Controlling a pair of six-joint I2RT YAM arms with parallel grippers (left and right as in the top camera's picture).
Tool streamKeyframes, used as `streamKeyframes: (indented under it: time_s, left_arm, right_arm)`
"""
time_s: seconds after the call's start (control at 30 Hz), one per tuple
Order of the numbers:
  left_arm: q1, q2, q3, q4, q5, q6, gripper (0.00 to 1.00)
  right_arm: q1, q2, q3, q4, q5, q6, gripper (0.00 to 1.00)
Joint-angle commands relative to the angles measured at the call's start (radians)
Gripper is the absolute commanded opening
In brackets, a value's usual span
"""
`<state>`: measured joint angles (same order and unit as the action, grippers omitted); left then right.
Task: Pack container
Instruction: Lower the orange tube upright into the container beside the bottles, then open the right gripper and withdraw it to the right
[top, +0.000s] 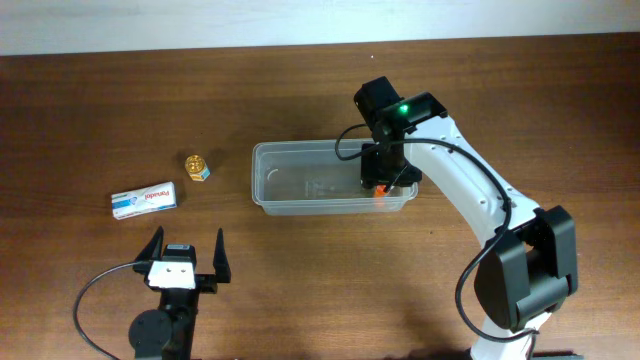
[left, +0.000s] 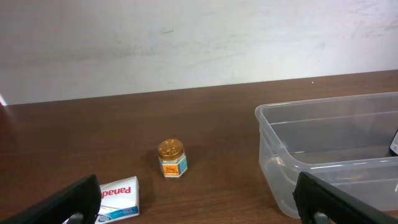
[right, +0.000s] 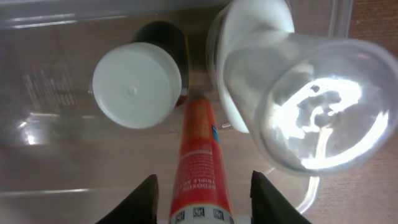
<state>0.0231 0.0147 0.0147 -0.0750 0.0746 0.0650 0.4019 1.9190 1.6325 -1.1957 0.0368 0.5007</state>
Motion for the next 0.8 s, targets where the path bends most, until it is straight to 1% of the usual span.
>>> streamKeyframes:
  time_s: [0.0,0.07,0.17,0.23,0.3,0.33,0.4,0.5,0.6,0.77]
  left_arm:
    - [0.006,-0.009,-0.006,-0.001,-0.003,0.019,0.99]
    - [0.006,-0.009,-0.006,-0.001,-0.003,0.019,0.99]
    - [0.006,-0.009,-0.006,-0.001,-0.003,0.019,0.99]
    - [0.006,-0.009,-0.006,-0.001,-0.003,0.019,1.0]
    - [0.006,-0.009,-0.006,-0.001,-0.003,0.019,0.99]
    - [0.006,-0.009,-0.006,-0.001,-0.003,0.019,0.99]
    - [0.006,-0.009,-0.006,-0.001,-0.003,0.019,0.99]
    - [0.006,-0.009,-0.006,-0.001,-0.003,0.019,0.99]
    - [0.006,-0.009,-0.006,-0.001,-0.003,0.019,0.99]
    - [0.006,-0.008,-0.006,-0.001,-0.003,0.019,0.99]
  right_arm:
    - [-0.004,-0.003,0.054,-0.02,-0.002,0.01,0.43]
    - [-0.004,-0.005,0.079,-0.039,-0.002,0.009,0.46]
    - [-0.004,-0.006,0.128,-0.078,-0.001,0.009,0.47]
    - [-0.004,-0.01,0.174,-0.117,-0.002,0.005,0.47]
    - [-0.004,-0.02,0.248,-0.181,0.002,0.0,0.5]
    - [-0.005,-0.026,0.287,-0.211,0.003,-0.016,0.53]
    - [-0.011,-0.036,0.365,-0.269,0.026,-0.032,0.62]
    - [-0.043,-0.051,0.494,-0.368,0.079,-0.033,0.84]
    - [-0.117,-0.066,0.599,-0.442,0.091,-0.051,0.99]
    - [-0.319,-0.08,0.69,-0.503,0.079,-0.059,0.98]
